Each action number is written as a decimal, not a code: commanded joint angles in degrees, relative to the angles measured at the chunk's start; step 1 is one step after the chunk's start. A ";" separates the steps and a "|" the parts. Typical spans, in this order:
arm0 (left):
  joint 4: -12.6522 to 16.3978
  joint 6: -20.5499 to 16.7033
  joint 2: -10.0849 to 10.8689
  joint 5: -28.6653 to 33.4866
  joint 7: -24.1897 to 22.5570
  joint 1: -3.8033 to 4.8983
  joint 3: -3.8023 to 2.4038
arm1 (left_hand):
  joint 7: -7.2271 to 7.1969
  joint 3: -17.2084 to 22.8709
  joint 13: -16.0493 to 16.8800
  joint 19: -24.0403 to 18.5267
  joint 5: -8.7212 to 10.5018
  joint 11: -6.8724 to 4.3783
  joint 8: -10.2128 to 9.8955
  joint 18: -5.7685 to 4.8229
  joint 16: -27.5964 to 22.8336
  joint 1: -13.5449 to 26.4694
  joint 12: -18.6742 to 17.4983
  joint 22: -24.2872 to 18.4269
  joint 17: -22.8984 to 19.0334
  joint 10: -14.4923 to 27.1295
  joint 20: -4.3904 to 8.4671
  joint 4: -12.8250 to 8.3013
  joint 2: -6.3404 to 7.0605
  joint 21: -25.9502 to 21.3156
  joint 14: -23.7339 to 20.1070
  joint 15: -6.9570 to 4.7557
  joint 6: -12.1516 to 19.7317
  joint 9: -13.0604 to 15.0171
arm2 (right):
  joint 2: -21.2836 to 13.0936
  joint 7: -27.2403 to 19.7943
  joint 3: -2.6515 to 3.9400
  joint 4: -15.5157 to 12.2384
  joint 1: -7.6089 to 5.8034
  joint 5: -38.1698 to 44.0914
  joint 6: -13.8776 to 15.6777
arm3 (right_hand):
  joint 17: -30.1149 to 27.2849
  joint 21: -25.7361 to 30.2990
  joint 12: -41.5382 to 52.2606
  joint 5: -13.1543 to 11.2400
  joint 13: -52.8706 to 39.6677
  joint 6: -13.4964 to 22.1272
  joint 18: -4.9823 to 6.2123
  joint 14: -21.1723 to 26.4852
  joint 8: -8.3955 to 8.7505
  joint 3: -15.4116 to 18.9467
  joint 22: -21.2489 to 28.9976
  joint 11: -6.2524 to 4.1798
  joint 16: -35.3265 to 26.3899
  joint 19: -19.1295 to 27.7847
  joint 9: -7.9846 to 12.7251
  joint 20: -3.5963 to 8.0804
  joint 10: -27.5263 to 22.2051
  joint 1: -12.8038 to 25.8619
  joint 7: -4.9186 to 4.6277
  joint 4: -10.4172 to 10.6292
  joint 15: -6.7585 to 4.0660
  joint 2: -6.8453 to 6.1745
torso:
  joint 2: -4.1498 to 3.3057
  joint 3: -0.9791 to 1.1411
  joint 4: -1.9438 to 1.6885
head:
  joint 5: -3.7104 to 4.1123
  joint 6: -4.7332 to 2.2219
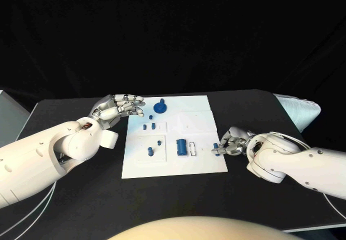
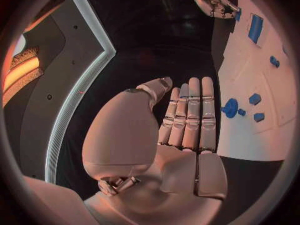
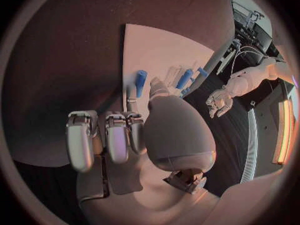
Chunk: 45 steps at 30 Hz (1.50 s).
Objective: Assemble the parts on the task board
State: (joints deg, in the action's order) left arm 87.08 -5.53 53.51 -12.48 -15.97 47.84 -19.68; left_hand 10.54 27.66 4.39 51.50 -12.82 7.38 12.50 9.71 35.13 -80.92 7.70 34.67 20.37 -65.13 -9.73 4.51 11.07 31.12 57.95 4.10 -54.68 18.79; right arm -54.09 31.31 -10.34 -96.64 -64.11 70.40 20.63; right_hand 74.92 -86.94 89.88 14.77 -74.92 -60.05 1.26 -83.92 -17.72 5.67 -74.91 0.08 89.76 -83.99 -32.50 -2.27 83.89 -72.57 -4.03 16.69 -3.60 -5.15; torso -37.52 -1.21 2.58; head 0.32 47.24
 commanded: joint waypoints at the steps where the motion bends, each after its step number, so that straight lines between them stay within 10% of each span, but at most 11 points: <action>1: 0.13 1.00 -0.05 0.15 -0.32 -0.07 -0.03 | 0.27 -0.02 0.05 0.29 0.02 0.10 -0.25 0.64 -0.32 0.36 -0.37 -0.06 0.08 -0.11 -0.02 0.34 -0.16 -0.35 0.39 0.10 0.03 -0.08 | 0.49 0.29 -0.01 0.50 0.15 2.20 -0.51 | 15.08 0.35 0.12 0.22 -15.08 -0.49 -0.61 -6.08 -0.03 0.29 -14.23 -0.32 0.24 -5.34 0.08 0.07 6.11 -0.91 0.03 -0.10 -0.24 -0.15 | 0.01 -0.02 -0.01 | -0.08 0.18; 7: 0.15 0.99 0.04 0.15 -0.29 -0.07 -0.03 | 0.27 -0.02 0.05 0.29 0.02 0.10 -0.25 0.64 -0.32 0.36 -0.37 -0.06 0.08 -0.11 -0.02 0.34 -0.16 -0.35 0.39 0.10 0.03 -0.08 | 1.33 0.36 -0.01 1.34 0.38 3.43 -0.56 | 15.08 0.42 0.12 0.05 -15.08 -0.51 -0.59 -6.08 0.15 0.10 -14.21 -0.36 0.24 -5.32 0.14 0.15 6.11 -2.39 0.05 -0.15 -0.29 -0.54 | 0.01 -0.03 -0.02 | -0.17 0.32; 11: 0.20 1.01 0.08 0.15 -0.27 -0.08 -0.03 | 0.27 -0.02 0.05 0.29 0.02 0.10 -0.25 0.64 -0.32 0.36 -0.37 -0.06 0.08 -0.11 -0.02 0.34 -0.16 -0.35 0.39 0.10 0.03 -0.08 | 2.04 0.49 -0.02 1.98 0.54 5.15 -0.77 | 15.08 0.60 0.12 -4.58 -15.08 -0.82 -0.56 -6.08 0.70 -4.46 -14.16 -0.37 0.24 -5.28 0.48 0.24 6.11 -6.28 0.06 -0.06 -0.32 -1.92 | 0.04 -0.03 -0.03 | -0.16 0.41; 16: 0.19 1.00 0.13 0.15 -0.22 -0.08 -0.03 | 0.26 0.00 0.07 0.35 0.00 0.10 -0.26 0.65 -0.40 0.33 -0.40 -0.13 0.18 -0.12 -0.02 0.38 -0.23 -0.44 0.40 0.10 0.01 -0.09 | 2.59 0.71 -0.04 2.60 0.73 6.71 -1.00 | 15.08 0.66 0.12 -3.40 -15.08 -1.06 -0.55 -6.08 1.82 -10.52 -14.15 -0.31 0.24 -5.26 1.33 0.26 6.11 -12.14 -0.06 -0.21 -0.28 -3.22 | 0.06 -0.04 -0.06 | -0.19 0.43; 23: 0.19 1.01 0.20 0.15 -0.09 -0.08 -0.03 | 0.27 0.00 0.08 0.38 0.00 0.11 -0.27 0.65 -0.44 0.36 -0.43 -0.17 0.23 -0.11 -0.02 0.44 -0.27 -0.49 0.41 0.10 0.02 -0.10 | 2.87 0.91 -0.05 2.65 0.86 7.37 -0.83 | 15.08 0.54 0.12 5.55 -15.08 -1.70 -0.57 -6.08 2.97 -18.37 -14.18 -0.18 0.24 -5.27 2.13 0.14 6.11 -12.62 -0.26 -0.35 -0.18 -5.72 | 0.10 -0.05 0.01 | -0.27 0.39; 45: 0.21 1.07 0.19 0.17 0.05 -0.08 -0.03 | 0.30 -0.06 0.09 0.43 0.02 0.13 -0.29 0.64 -0.52 0.56 -0.48 -0.27 0.34 -0.09 -0.06 0.65 -0.30 -0.63 0.42 0.14 0.04 -0.12 | 2.91 0.54 0.24 -2.72 -1.43 -0.01 4.08 | 15.08 -0.26 0.12 10.31 -15.08 -2.23 -0.72 -6.08 2.58 -24.31 -14.38 -0.43 0.24 -5.44 1.33 0.26 6.11 -6.56 0.06 -0.15 -0.37 -7.43 | -0.01 -0.04 -0.03 | -0.34 0.35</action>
State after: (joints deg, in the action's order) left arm 87.12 -5.40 53.78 -12.47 -15.69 47.79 -19.69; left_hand 10.54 27.60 4.42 51.50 -12.82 7.37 12.50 9.71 34.93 -80.68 7.48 34.48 20.62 -65.13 -9.73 4.91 10.84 30.67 57.95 4.10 -54.68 18.74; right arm -51.37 31.85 -10.08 -99.06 -65.54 73.14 23.35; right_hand 74.91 -87.03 89.88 24.98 -74.90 -61.80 1.26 -83.92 -14.83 -18.46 -74.94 0.08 89.76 -83.99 -31.11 -2.27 83.89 -79.31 -3.91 16.59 -3.60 -12.65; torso -37.49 -1.23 2.59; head -0.09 47.58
